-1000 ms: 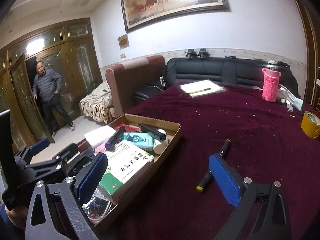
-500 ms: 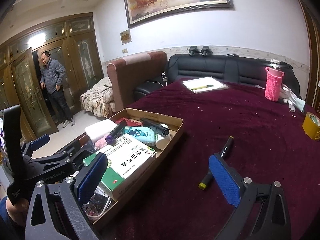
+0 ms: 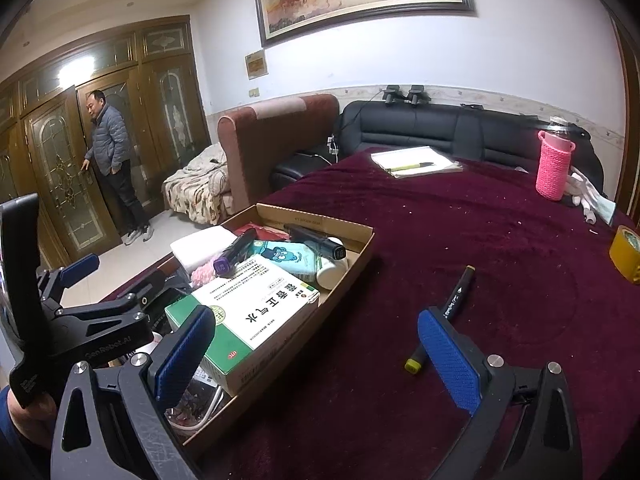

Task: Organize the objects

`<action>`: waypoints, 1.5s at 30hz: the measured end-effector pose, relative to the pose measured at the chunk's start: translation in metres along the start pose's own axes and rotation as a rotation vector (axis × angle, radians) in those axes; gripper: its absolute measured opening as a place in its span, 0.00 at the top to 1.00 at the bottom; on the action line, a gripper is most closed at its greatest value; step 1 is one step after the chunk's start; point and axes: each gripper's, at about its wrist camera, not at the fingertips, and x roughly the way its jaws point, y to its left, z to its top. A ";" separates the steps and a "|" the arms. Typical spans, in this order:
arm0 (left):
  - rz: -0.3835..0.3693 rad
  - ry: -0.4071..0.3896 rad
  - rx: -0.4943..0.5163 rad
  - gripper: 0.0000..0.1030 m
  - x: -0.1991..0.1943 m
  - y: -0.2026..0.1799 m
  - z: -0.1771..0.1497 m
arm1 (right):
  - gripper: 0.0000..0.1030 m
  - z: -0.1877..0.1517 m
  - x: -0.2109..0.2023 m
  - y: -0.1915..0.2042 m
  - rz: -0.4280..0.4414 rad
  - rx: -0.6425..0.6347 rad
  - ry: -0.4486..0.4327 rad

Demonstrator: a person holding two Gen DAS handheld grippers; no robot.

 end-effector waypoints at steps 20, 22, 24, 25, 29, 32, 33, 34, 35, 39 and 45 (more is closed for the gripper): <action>0.015 -0.015 0.038 0.00 -0.008 -0.009 -0.006 | 0.00 -0.002 -0.001 -0.002 -0.007 -0.001 0.002; 0.014 -0.016 0.034 0.00 -0.008 -0.009 -0.005 | 0.00 -0.002 -0.001 -0.001 -0.007 -0.005 0.001; 0.009 -0.014 0.033 0.00 -0.007 -0.010 -0.005 | 0.00 -0.003 -0.001 -0.001 -0.009 -0.009 0.001; 0.010 -0.015 0.034 0.00 -0.007 -0.010 -0.006 | 0.00 -0.003 -0.001 0.000 -0.009 -0.010 0.001; 0.009 -0.012 0.039 0.00 -0.006 -0.010 -0.007 | 0.00 -0.003 -0.001 0.000 -0.009 -0.007 0.002; 0.005 -0.007 0.036 0.00 -0.005 -0.010 -0.007 | 0.00 -0.003 0.000 0.000 -0.010 -0.008 0.004; 0.002 -0.004 0.033 0.00 -0.005 -0.008 -0.007 | 0.00 -0.003 0.000 -0.001 -0.010 -0.009 0.005; -0.001 0.000 0.029 0.00 -0.004 -0.007 -0.008 | 0.00 -0.003 0.000 0.000 -0.010 -0.009 0.007; -0.003 0.001 0.026 0.00 -0.003 -0.007 -0.008 | 0.00 -0.003 0.000 0.000 -0.011 -0.010 0.007; -0.011 -0.017 -0.013 0.00 -0.004 0.000 -0.009 | 0.00 -0.003 -0.001 0.001 -0.012 -0.011 0.004; -0.009 -0.038 -0.018 0.00 -0.010 0.001 -0.008 | 0.00 -0.003 -0.002 0.001 -0.014 -0.006 0.004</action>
